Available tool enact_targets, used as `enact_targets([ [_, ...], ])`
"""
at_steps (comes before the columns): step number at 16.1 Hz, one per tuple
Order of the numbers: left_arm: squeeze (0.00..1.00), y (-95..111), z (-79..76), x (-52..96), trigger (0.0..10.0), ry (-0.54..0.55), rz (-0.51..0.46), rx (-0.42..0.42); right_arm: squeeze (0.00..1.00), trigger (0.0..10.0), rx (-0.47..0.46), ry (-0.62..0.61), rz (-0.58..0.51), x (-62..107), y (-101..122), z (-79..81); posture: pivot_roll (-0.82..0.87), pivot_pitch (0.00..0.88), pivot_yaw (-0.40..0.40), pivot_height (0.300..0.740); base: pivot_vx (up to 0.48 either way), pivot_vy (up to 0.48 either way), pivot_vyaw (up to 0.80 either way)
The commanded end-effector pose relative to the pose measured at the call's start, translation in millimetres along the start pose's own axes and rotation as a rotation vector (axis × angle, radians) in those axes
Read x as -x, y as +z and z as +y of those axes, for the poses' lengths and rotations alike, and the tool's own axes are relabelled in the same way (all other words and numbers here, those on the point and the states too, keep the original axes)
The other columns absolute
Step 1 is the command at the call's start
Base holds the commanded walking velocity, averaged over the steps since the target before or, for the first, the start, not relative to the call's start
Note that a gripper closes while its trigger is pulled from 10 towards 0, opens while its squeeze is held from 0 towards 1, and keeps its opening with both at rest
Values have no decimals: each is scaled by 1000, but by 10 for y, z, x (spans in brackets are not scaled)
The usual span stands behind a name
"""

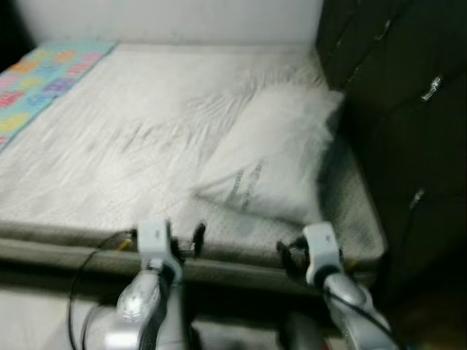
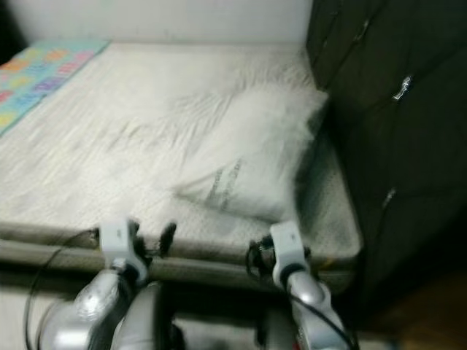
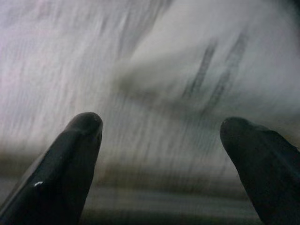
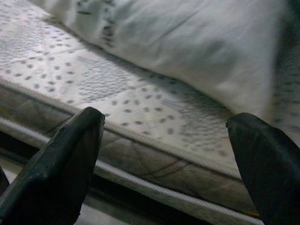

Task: Clean up the room

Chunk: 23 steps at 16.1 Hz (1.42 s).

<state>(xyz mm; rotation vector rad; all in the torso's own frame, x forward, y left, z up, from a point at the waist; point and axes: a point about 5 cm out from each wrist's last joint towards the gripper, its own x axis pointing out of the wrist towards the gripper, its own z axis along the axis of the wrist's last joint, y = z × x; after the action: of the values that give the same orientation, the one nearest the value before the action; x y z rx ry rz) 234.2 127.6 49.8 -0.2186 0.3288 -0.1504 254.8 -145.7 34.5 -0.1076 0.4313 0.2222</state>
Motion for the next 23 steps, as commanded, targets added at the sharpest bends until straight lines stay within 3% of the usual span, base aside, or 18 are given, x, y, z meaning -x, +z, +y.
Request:
enact_targets([
  [1, 0, 102, 24, -23, 10000, 10, -33, -30, 0, 10000, -9, 15, -23, -5, 46, 35, -106, 86, 39, 613, 0, 0, 0],
  [11, 0, 97, 24, -32, 10000, 6, -35, -35, 0, 10000, -9, 27, -45, -8, 61, 41, -106, 76, 38, 613, 0, 0, 0],
  [14, 0, 109, 18, -23, 10000, 12, -42, -33, 0, 10000, -29, 45, -107, -39, 185, 80, -98, 82, 37, 613, 0, 0, 0],
  [17, 0, 221, 32, -17, 10000, 37, -100, -27, 0, 10000, -92, 17, -206, -264, 473, 230, -50, 112, 34, 613, 0, 0, 0],
  [20, 0, 278, 48, -1, 10000, 69, -120, -21, 0, 10000, -142, -31, -238, -446, 650, 320, 3, 133, 23, 613, 0, 0, 0],
  [23, 0, 312, -6, 75, 10000, 79, -133, -11, 0, 10000, -120, -57, -269, -562, 741, 444, 86, 156, 10, 613, 0, 0, 0],
])
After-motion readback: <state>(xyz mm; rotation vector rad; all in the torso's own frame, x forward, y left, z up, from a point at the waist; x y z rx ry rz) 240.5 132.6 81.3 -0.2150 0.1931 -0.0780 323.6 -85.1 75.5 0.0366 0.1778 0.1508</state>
